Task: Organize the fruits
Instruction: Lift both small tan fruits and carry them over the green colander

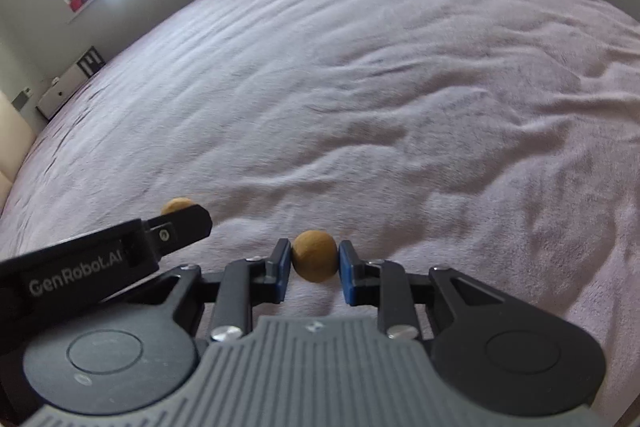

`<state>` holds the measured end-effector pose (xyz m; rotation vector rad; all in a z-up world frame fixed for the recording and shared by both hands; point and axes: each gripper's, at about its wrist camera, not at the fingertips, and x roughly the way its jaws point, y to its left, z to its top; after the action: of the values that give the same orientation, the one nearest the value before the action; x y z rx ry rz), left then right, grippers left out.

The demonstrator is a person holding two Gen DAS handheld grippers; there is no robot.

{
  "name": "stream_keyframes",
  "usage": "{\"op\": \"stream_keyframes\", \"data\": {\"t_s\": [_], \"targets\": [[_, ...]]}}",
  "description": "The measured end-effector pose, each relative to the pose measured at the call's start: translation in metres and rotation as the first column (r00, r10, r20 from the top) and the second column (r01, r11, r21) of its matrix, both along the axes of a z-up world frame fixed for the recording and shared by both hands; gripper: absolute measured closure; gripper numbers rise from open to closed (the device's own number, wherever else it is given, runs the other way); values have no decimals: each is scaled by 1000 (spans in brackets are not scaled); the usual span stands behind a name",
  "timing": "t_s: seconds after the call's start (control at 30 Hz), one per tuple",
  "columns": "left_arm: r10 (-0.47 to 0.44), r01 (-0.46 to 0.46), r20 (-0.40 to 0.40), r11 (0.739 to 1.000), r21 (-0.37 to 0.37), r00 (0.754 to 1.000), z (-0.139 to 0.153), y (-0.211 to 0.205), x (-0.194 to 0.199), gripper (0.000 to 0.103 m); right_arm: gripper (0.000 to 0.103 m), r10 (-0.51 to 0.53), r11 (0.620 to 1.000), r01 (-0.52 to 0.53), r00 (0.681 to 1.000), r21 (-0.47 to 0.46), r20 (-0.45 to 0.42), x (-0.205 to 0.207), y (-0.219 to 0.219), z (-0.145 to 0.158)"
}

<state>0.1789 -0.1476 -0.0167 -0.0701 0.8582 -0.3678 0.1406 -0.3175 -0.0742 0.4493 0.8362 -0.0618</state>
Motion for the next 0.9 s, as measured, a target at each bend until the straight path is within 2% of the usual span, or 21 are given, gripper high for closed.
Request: {"op": "stream_keyframes", "data": {"t_s": [0.4,0.6,0.9], "targets": [[63,-66,96,997,33,993,57,49,-65,74,81,129,992,-129,986,-7,101,-46,37,61],[102,-110,123,992,61,987,72,73,-89,74,81,224,974,-219,963,-53,153,-61,66,86],[172,-182,125,980,77,977,84,118,-116,74,81,344,939,-334,920,-82,187,-80,107,107]]}}
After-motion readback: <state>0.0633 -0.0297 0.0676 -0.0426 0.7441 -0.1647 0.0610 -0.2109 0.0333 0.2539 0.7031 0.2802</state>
